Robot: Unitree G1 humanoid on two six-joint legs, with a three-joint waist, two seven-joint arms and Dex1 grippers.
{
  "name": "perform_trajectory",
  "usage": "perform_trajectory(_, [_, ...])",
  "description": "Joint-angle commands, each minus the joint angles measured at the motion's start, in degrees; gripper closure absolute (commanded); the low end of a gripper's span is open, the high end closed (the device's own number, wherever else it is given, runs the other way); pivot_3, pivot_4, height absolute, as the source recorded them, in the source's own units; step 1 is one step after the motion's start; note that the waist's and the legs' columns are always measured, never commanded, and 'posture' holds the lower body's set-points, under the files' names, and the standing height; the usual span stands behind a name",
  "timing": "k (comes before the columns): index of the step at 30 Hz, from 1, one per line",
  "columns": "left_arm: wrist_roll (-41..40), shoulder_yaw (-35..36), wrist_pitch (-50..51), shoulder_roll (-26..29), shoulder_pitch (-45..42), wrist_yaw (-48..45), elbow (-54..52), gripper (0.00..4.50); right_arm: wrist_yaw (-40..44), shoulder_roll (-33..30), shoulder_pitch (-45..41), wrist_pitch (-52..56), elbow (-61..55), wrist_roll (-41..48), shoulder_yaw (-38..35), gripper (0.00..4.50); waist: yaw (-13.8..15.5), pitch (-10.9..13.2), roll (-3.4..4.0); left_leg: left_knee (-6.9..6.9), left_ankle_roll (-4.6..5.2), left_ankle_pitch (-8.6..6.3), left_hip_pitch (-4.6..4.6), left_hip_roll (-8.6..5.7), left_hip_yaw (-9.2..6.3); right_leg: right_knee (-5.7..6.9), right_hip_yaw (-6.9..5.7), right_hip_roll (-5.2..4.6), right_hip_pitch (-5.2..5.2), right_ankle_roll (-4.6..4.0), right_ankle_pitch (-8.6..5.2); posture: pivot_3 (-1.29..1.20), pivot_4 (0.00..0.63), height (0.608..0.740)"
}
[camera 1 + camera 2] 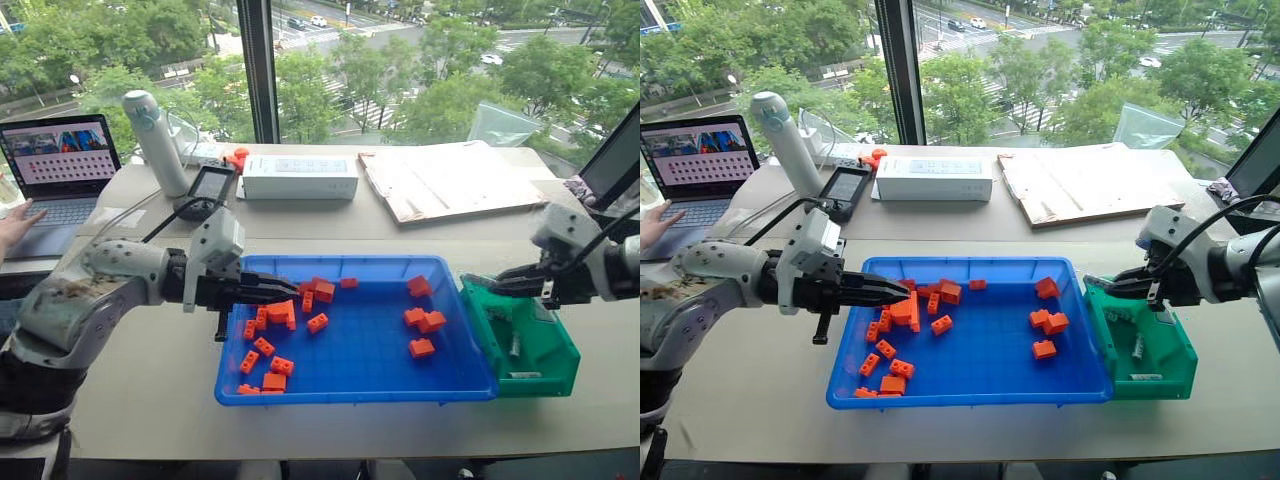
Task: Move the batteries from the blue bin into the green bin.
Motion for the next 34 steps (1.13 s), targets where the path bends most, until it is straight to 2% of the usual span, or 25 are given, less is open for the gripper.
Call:
perform_trajectory(1, [3.35,-1.77,-2.23,-1.13,-2.34,-0.82,1.5,4.15,-0.22,-2.02,3.24,1.16,-2.68,1.96,-4.58,4.25,-0.59,0.0,0.0,0.0,0.01,0.01,0.01,0.01,-0.02,0.01,0.02,0.01,0.0,0.0,0.0,0.0,0.15,0.74])
perform_trajectory(7, [5.18,-2.14,-3.01,-1.91,-2.97,-2.0,2.52,4.15,-3.36,-2.8,6.44,-0.17,-0.26,-0.05,-4.16,4.25,-0.6,0.01,0.01,0.01,0.02,0.01,0.02,0.0,-0.07,0.03,0.05,0.02,-0.01,0.01,0.0,0.0,0.15,0.74])
perform_trajectory(9, [5.99,-1.78,-2.87,-1.41,-2.33,-1.58,2.05,4.15,-3.87,-3.41,6.78,-1.51,1.26,-1.0,-3.5,3.24,-0.4,0.01,0.01,0.03,0.02,0.01,0.01,-0.01,-0.06,0.03,0.05,0.01,0.0,0.02,0.0,0.0,0.15,0.74])
perform_trajectory(11, [6.65,-1.74,-2.75,-1.1,-1.94,-1.32,1.74,4.15,-4.13,-3.73,6.84,-2.38,1.99,-1.27,-3.29,2.69,-0.29,0.01,0.01,0.05,0.02,0.01,0.02,-0.02,-0.06,0.02,0.04,-0.01,0.01,0.03,-0.01,0.0,0.15,0.74])
perform_trajectory(15, [7.32,0.01,-2.59,-0.73,-0.15,0.4,0.53,4.15,-2.69,-5.08,2.95,-4.06,4.88,-1.38,-1.62,1.3,-0.41,0.01,0.01,0.06,0.01,0.0,0.02,-0.02,-0.07,0.02,0.05,-0.02,0.02,0.03,0.0,0.0,0.15,0.74])
perform_trajectory(19, [7.05,2.73,-2.8,-1.09,1.12,2.7,-0.71,4.15,-1.86,-1.53,-3.04,-6.97,7.6,1.89,-2.85,0.1,-0.59,0.01,0.02,0.04,0.01,0.0,0.02,-0.01,-0.07,0.03,0.05,-0.01,-0.02,0.03,0.0,0.0,0.15,0.74])
perform_trajectory(23, [5.84,7.23,-1.38,-1.16,3.91,5.85,-2.42,4.15,-4.93,11.75,-10.45,0.59,5.04,18.11,-11.99,0.03,-1.17,0.04,-0.04,0.04,0.02,0.01,0.07,0.06,-0.17,0.01,0.03,0.09,0.12,0.03,0.01,0.0,0.15,0.74])
perform_trajectory(27, [6.25,13.98,-2.71,-3.02,8.87,11.59,-4.34,4.15,-7.47,15.14,-4.89,-4.8,3.14,14.88,-10.38,0.03,-0.22,0.05,-0.04,0.03,0.07,0.01,0.06,-0.04,-0.31,0.04,-0.1,0.06,0.3,0.11,-0.01,0.0,0.15,0.74])
perform_trajectory(32, [-0.74,21.74,2.07,-6.33,11.28,18.04,-9.41,4.15,-13.19,17.41,-5.37,-6.04,7.15,11.91,-8.29,0.03,0.06,0.07,-0.06,0.17,0.13,-0.06,0.03,-0.13,-0.26,-0.06,-0.15,-0.09,0.35,0.19,0.03,0.0,0.15,0.74])
perform_trajectory(34, [-1.83,21.87,4.18,-5.15,10.93,18.2,-8.19,4.15,-14.48,18.01,-6.07,-6.27,8.6,11.07,-7.37,0.03,0.02,0.07,-0.06,0.19,-0.2,-0.25,0.07,-0.12,-0.27,-0.04,-0.14,-0.09,0.39,0.19,0.03,0.0,0.15,0.74])
